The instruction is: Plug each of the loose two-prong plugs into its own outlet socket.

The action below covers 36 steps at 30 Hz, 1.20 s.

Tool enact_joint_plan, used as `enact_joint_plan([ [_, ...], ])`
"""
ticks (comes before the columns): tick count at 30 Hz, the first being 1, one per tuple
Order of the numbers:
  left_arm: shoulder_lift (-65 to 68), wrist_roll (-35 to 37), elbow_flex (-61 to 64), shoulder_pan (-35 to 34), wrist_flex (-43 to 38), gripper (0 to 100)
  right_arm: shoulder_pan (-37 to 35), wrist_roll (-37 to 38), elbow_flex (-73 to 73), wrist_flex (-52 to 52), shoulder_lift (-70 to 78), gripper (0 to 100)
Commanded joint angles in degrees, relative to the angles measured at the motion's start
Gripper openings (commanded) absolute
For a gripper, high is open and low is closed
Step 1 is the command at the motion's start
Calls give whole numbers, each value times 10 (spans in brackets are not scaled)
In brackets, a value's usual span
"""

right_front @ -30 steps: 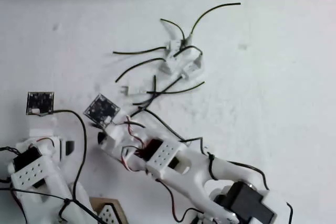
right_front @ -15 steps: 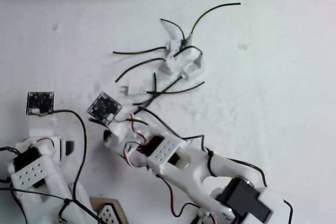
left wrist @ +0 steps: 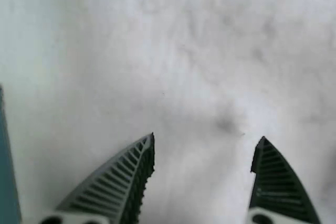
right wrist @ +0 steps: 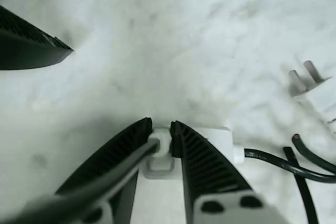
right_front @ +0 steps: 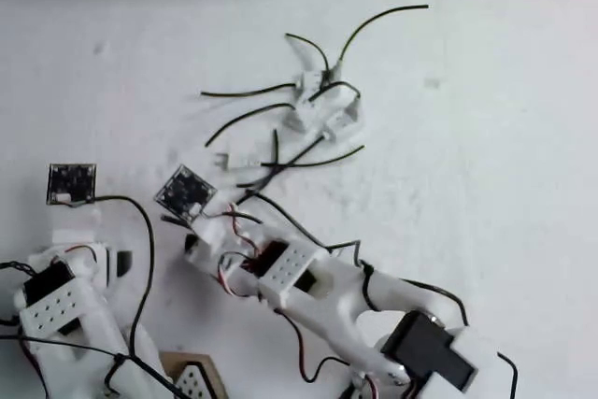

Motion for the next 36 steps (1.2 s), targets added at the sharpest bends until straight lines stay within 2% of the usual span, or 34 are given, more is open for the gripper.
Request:
enact_joint_plan([
  [1,-15,8,-1,-6,-9,298,9,-7,-4,39,0,17],
  [12,-15,8,-1,-5,-9,297,11,-4,-24,69,-17,17],
  [16,-15,8,-1,-5,-9,297,25,-3,-25,86,-108,17],
  [22,-15,8,-1,-5,-9,297,64,17,-26,190,-274,17],
  [28,-15,8,-1,-5,-9,297,154,32,-26,245,-379,17],
  [31,-15,8,-1,-5,-9,297,218,60,-26,247,-389,17],
  [36,-15,8,-1,-5,-9,297,320,66,-25,245,-389,17],
])
